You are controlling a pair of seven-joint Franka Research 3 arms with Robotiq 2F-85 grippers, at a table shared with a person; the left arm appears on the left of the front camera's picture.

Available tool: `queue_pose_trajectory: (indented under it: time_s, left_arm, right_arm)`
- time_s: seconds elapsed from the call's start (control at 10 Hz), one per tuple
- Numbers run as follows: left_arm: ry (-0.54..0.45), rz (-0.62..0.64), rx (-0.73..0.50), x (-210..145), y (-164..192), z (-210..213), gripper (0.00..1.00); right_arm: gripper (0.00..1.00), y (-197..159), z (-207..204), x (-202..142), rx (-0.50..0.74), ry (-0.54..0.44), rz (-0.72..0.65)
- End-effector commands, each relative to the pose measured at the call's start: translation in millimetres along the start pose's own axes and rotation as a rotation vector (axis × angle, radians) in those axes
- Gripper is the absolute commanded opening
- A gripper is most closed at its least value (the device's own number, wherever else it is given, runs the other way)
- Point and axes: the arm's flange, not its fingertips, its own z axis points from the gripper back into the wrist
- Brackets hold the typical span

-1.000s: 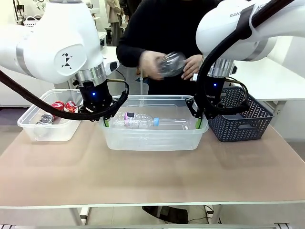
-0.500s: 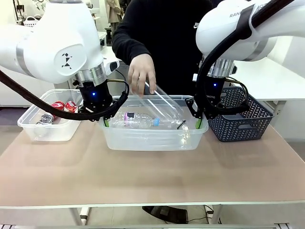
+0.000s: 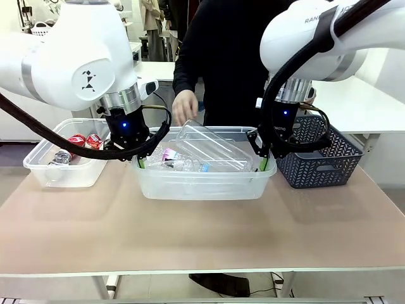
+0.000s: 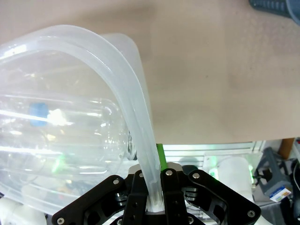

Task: Sort the waste into each basket.
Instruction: Offer the picked Organizing box to the human.

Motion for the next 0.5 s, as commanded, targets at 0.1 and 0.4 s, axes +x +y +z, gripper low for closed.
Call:
queue_pose_trajectory:
  time_s: [0.1,0.4]
  left_arm:
    - [-0.006,0.017,0.001,2.5,4.9,-0.8,0.04]
    - [-0.006,0.017,0.001,2.5,4.9,-0.8,0.04]
  right_arm:
    - [0.03,1.6,3.9,-2.1,0.005,-0.001,0.000]
    - [0.03,1.6,3.9,-2.1,0.005,-0.001,0.000]
